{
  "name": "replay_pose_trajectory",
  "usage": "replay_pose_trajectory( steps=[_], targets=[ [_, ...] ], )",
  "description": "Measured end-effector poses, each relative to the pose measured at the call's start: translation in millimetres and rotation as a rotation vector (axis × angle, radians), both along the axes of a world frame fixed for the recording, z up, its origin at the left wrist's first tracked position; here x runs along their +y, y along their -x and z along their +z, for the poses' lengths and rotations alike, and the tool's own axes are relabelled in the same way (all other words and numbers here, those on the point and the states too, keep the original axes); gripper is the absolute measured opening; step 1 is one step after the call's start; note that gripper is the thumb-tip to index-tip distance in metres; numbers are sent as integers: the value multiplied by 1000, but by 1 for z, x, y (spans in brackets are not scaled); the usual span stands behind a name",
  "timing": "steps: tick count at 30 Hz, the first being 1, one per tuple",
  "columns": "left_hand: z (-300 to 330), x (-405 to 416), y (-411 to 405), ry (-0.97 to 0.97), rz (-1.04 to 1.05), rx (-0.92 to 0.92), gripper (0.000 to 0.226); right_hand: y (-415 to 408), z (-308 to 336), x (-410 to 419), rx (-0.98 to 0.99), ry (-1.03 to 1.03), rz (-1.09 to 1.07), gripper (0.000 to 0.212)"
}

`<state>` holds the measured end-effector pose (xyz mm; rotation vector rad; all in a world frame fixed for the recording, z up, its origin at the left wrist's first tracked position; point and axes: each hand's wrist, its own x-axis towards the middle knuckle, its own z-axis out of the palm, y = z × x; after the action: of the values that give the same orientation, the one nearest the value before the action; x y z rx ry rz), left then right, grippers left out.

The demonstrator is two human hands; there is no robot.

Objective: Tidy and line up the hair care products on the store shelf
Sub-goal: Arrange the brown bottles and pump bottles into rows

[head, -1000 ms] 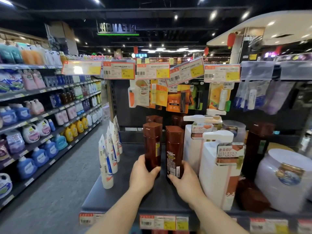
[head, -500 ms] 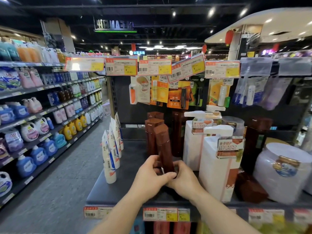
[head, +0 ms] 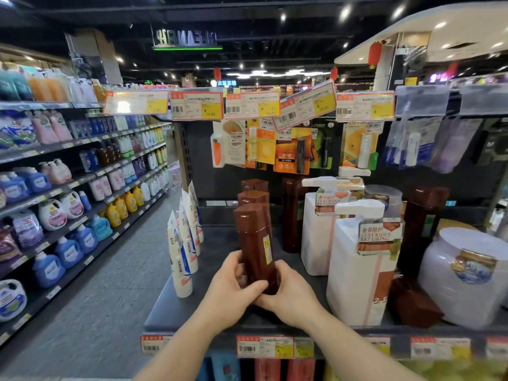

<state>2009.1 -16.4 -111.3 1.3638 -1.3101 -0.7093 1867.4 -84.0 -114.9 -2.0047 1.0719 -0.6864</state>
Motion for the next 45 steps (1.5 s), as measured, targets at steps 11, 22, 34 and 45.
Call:
replay_pose_trajectory(
  steps=[11,22,34,45],
  targets=[
    [7,-11,-20,-56,16,-42,58,1,0,-8,21,9,94,47],
    [-8,-11,-18,-165,13,-20,48,-5,-5,-10,32,51,97,47],
    [-10,-13,-24,-227,-11,-29,45,-6,2,-12,54,-7,159,49],
    [-5,-12,-27,-212,-84,-239,40,-6,-7,-22,184,114,120,62]
  ],
)
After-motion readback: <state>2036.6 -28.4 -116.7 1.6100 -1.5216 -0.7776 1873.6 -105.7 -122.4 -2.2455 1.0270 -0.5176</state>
